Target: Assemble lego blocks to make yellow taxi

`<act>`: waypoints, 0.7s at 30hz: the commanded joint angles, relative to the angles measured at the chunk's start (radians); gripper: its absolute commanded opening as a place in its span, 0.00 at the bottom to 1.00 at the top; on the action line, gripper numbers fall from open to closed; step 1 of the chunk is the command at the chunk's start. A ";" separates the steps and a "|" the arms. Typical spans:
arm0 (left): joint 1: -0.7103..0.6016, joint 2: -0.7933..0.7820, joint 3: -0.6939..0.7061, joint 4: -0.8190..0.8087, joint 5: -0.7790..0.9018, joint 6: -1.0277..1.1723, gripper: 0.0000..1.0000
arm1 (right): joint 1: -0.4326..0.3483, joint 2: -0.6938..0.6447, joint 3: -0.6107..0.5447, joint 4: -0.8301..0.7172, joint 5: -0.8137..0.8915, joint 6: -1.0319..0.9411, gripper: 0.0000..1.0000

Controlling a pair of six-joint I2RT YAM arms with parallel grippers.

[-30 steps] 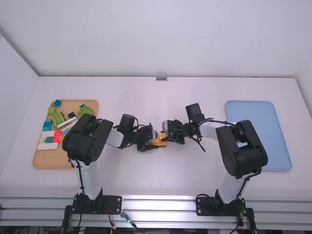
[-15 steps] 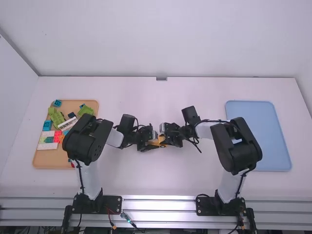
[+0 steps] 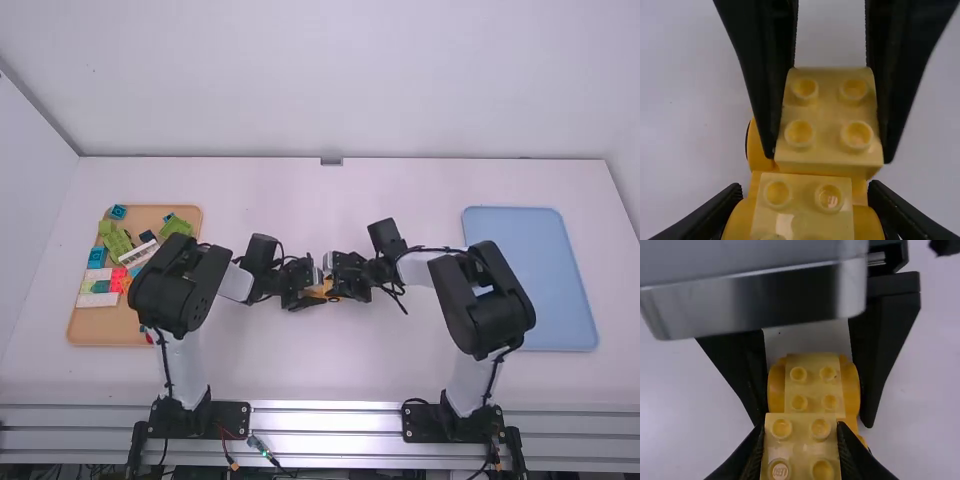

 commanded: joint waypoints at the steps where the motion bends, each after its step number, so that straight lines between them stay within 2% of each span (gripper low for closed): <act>1: 0.002 0.008 0.011 -0.002 0.010 0.001 0.66 | -0.001 0.022 0.000 -0.003 0.006 0.012 0.16; 9: 0.004 0.008 0.011 -0.001 0.011 -0.006 0.66 | 0.008 0.061 -0.001 0.072 0.011 0.064 0.16; 16: 0.003 0.008 0.010 -0.002 0.010 -0.008 0.65 | 0.011 0.061 -0.001 0.068 0.018 0.058 0.17; 21: 0.003 0.008 0.012 0.000 0.008 -0.007 0.63 | 0.011 0.061 -0.001 0.065 0.039 0.088 0.25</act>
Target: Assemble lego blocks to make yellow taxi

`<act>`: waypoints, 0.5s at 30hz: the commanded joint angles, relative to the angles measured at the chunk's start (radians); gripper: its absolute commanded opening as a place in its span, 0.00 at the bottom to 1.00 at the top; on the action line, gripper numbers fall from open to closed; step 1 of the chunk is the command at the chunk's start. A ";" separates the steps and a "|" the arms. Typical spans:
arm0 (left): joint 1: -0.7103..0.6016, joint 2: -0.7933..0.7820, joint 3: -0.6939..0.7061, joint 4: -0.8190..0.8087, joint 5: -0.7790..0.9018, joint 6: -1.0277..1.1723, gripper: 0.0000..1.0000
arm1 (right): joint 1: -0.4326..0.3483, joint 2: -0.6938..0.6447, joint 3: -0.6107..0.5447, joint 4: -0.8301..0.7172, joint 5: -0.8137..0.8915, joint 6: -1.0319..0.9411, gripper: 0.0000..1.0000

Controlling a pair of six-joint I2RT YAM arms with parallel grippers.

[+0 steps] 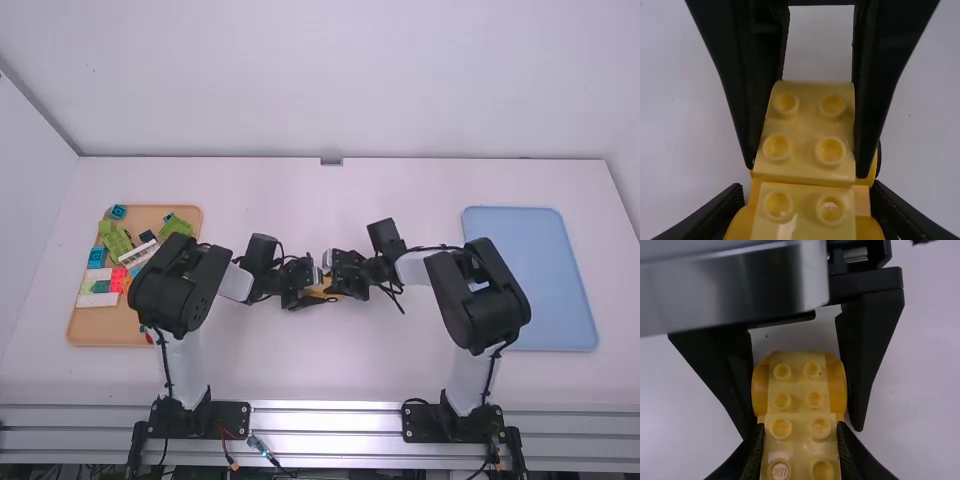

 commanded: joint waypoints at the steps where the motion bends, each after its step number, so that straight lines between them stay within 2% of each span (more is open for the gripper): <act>1: 0.003 0.008 0.011 -0.003 0.011 0.000 0.62 | 0.010 0.028 -0.001 -0.013 0.041 0.029 0.32; 8: 0.003 0.008 0.011 -0.005 -0.011 -0.003 0.61 | 0.010 0.028 -0.001 -0.010 0.041 0.029 0.54; 15: 0.003 0.008 0.011 -0.006 -0.013 -0.003 0.60 | 0.008 0.017 0.003 -0.010 0.027 0.030 0.63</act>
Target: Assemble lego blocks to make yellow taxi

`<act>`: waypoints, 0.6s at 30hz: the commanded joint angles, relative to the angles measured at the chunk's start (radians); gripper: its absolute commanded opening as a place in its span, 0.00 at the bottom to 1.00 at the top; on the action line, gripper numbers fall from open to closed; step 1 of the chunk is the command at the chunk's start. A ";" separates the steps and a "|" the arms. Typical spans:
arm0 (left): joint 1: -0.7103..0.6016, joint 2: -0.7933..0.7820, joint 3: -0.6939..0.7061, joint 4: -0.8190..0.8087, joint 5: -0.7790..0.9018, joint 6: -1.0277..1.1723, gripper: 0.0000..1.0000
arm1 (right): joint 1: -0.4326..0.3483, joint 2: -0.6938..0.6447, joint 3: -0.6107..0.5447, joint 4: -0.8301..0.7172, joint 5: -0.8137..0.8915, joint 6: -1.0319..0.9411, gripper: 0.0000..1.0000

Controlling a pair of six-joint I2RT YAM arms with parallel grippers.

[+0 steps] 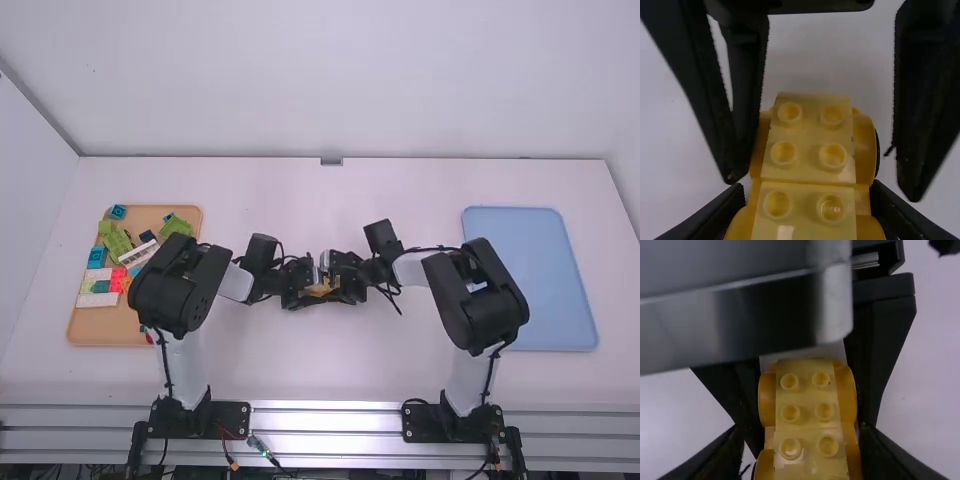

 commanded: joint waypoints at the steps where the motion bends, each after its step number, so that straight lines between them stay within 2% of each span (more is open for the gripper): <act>1: 0.003 0.008 0.011 -0.007 -0.010 -0.003 0.60 | -0.012 0.009 0.003 -0.012 0.006 0.011 0.64; 12: 0.004 0.008 0.009 -0.008 -0.011 -0.003 0.61 | -0.074 -0.085 0.002 -0.013 -0.182 -0.027 0.66; 14: 0.003 0.008 0.009 -0.012 -0.012 0.000 0.58 | -0.081 -0.087 0.002 -0.011 -0.197 -0.027 0.63; 17: 0.004 0.008 0.011 -0.029 -0.011 0.005 0.57 | -0.089 -0.087 0.001 -0.031 -0.183 -0.029 0.16; 18: 0.003 0.008 0.012 -0.031 -0.012 0.005 0.56 | -0.089 -0.087 0.001 -0.039 -0.172 -0.038 0.08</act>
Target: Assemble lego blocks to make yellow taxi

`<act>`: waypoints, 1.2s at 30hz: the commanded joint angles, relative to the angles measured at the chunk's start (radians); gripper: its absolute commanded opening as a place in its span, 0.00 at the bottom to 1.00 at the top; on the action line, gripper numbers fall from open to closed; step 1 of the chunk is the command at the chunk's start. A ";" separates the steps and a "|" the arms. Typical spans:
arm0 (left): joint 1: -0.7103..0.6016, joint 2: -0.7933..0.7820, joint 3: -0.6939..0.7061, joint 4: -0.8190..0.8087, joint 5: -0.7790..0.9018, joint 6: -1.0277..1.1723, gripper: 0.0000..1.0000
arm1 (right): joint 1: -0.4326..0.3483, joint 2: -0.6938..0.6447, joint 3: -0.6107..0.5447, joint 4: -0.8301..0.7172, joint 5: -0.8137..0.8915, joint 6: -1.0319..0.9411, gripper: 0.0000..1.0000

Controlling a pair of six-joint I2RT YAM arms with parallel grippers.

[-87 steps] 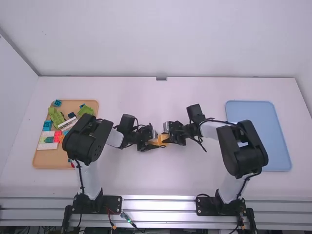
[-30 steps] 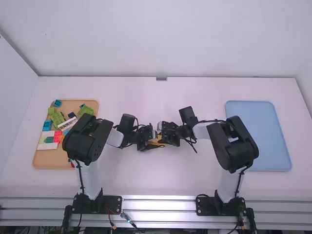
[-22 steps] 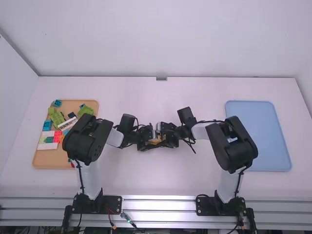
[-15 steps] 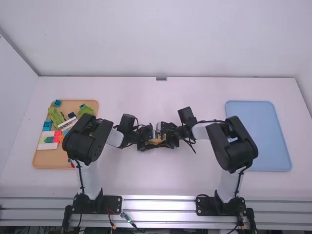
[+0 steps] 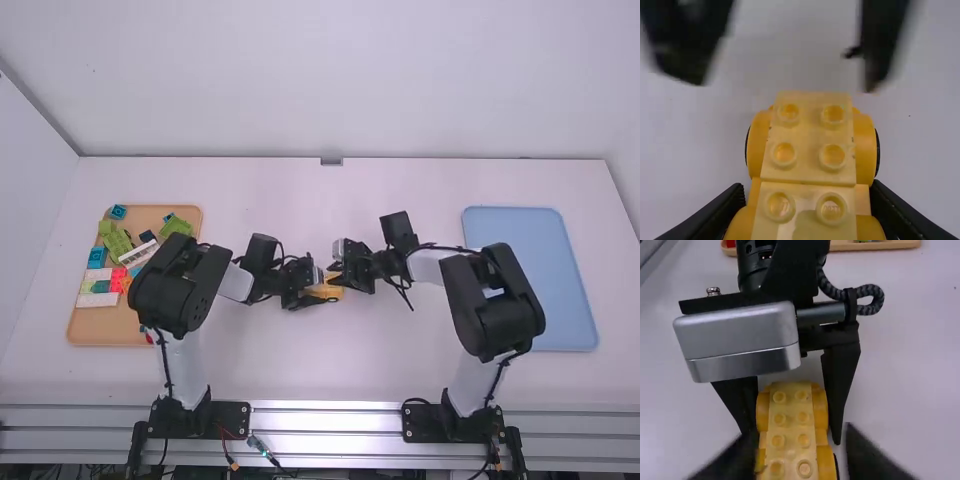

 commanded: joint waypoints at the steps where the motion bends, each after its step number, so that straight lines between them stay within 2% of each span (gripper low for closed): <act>1: 0.003 0.008 0.008 -0.015 -0.014 0.005 0.54 | -0.002 -0.024 0.001 -0.020 -0.002 -0.023 0.00; 5: 0.003 0.008 0.007 -0.011 -0.031 0.004 0.50 | 0.030 -0.010 0.000 -0.056 0.071 -0.034 0.00; 12: 0.003 0.008 0.007 -0.018 -0.037 0.004 0.53 | 0.050 0.076 0.000 0.031 0.116 0.057 0.00; 21: 0.003 0.008 0.010 -0.017 -0.037 0.000 0.54 | 0.050 0.099 -0.002 -0.060 0.169 0.026 0.00; 27: 0.003 0.008 0.012 -0.014 -0.036 -0.003 0.55 | 0.056 0.152 -0.025 0.031 0.226 0.102 0.00; 32: 0.003 0.008 0.014 -0.014 -0.036 -0.003 0.56 | 0.056 0.147 -0.018 0.027 0.198 0.085 0.00; 36: 0.003 0.008 0.014 -0.015 -0.036 -0.003 0.57 | 0.041 0.121 0.032 0.021 0.140 0.060 0.00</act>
